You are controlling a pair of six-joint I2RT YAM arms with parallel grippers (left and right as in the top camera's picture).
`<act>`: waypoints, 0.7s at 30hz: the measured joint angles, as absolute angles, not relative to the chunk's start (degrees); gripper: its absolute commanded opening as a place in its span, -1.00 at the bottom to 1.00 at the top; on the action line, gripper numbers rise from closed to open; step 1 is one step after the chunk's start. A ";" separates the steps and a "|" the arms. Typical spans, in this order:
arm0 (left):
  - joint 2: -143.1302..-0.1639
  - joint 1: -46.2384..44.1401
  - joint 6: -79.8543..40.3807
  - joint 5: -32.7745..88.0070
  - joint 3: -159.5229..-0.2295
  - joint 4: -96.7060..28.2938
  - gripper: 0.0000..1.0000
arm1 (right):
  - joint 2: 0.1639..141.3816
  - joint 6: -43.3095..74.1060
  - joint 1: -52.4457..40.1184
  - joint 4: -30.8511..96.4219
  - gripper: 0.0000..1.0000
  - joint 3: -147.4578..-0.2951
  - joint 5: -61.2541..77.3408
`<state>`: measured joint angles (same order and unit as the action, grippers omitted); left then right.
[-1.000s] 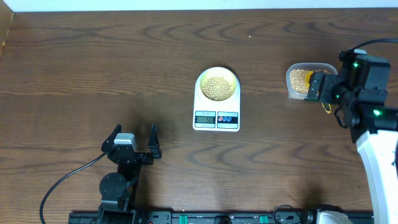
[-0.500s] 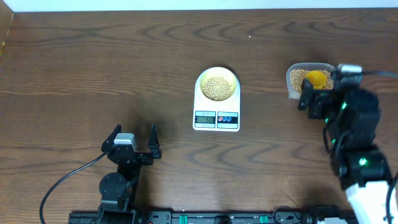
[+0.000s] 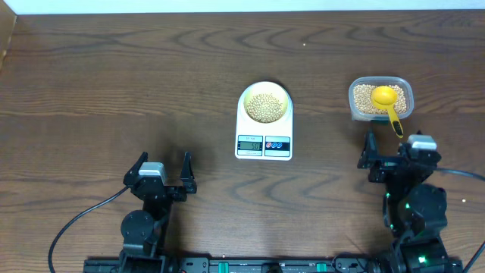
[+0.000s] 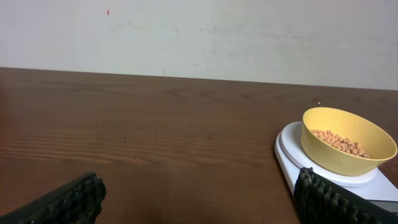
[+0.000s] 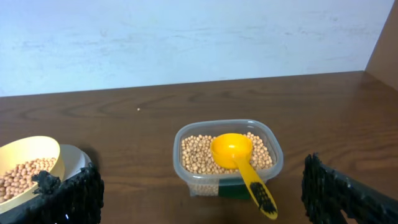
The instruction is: Scoop item into bowl and weigh 50g on scale
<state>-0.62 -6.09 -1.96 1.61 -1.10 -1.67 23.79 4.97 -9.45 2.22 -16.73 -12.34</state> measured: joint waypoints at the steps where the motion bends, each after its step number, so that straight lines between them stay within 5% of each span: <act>1: -0.62 -6.09 -1.96 1.61 -1.10 -1.67 0.98 | 22.48 4.97 -9.45 2.22 0.98 -15.79 -12.32; 21: -0.62 -6.09 -1.96 1.61 -1.10 -1.69 0.97 | 5.74 4.73 -7.46 -4.14 0.98 -0.38 -10.07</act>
